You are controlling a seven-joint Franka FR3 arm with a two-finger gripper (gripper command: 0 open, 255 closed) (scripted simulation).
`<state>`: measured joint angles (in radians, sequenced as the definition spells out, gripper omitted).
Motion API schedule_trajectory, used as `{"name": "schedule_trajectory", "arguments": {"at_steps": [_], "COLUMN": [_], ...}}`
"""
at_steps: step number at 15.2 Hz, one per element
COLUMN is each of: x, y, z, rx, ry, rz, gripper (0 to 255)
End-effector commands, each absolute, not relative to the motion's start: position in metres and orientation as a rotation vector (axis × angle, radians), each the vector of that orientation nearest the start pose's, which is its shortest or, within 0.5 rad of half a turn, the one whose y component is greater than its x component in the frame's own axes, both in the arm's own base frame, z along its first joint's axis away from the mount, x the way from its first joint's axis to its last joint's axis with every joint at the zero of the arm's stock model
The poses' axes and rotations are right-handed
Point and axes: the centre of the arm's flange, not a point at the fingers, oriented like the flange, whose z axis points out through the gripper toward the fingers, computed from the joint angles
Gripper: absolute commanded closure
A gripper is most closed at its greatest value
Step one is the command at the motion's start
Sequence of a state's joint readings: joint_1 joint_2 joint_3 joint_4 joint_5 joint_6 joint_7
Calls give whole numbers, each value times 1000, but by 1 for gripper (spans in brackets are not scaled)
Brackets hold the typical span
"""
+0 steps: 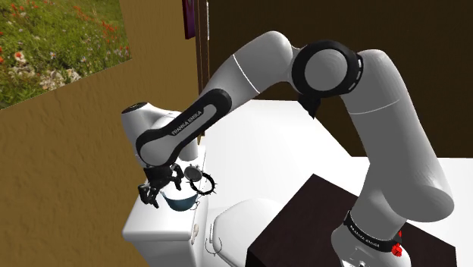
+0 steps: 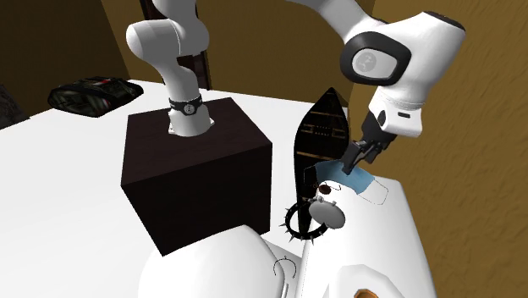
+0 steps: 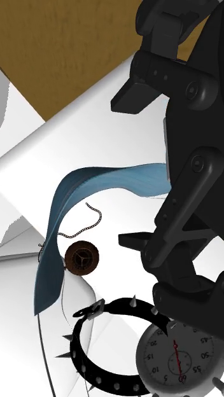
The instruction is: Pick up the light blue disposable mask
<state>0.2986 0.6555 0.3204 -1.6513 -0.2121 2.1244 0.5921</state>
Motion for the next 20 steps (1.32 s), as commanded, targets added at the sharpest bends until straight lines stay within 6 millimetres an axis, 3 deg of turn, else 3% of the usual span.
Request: {"name": "schedule_trajectory", "arguments": {"at_steps": [1,6,7,16,20], "x": [563,563,563,563,563], "y": [362,362,362,362,362], "z": [222,203,203,203,224], "rx": [-3190,-3190,-3190,-3190,-3190], "ry": [-166,-166,-166,-166,-166], "rz": [211,211,211,211,211], "gripper": [0,0,255,255,255]}}
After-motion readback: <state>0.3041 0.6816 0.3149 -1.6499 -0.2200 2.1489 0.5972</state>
